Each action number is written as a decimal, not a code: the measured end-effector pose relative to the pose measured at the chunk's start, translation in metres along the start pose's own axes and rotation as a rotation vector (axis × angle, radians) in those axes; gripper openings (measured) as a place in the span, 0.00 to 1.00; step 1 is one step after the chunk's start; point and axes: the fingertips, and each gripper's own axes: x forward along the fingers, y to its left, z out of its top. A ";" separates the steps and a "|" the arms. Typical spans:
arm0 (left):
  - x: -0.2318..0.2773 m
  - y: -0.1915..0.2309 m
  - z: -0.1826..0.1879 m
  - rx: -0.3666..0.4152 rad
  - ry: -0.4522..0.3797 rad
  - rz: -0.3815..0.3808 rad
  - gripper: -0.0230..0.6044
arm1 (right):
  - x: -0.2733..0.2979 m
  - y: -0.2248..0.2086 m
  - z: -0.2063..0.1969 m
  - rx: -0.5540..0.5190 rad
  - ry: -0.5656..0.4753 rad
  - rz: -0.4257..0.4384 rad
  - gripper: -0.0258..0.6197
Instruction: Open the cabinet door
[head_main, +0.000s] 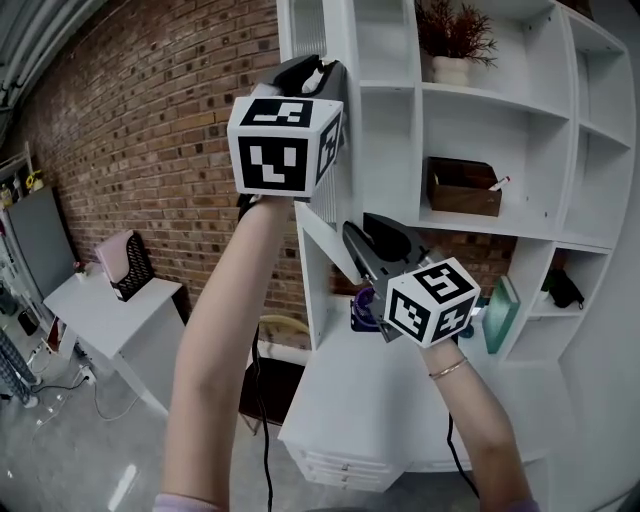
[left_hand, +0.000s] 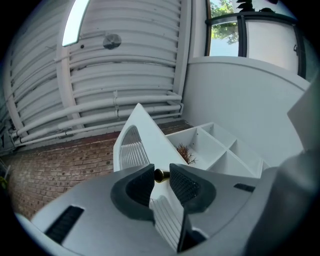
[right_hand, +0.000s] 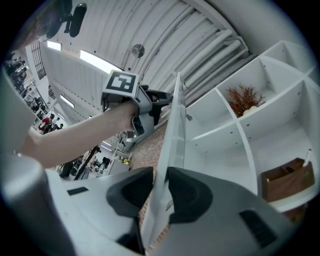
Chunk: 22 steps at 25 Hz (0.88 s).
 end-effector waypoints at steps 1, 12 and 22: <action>-0.003 0.003 0.001 0.001 -0.001 0.000 0.19 | 0.001 0.004 0.001 -0.001 0.000 0.001 0.18; -0.029 0.032 0.005 0.019 0.010 0.016 0.17 | 0.016 0.040 0.002 -0.006 -0.004 0.032 0.18; -0.052 0.064 0.004 0.004 0.022 0.044 0.14 | 0.036 0.072 0.002 0.007 -0.017 0.063 0.19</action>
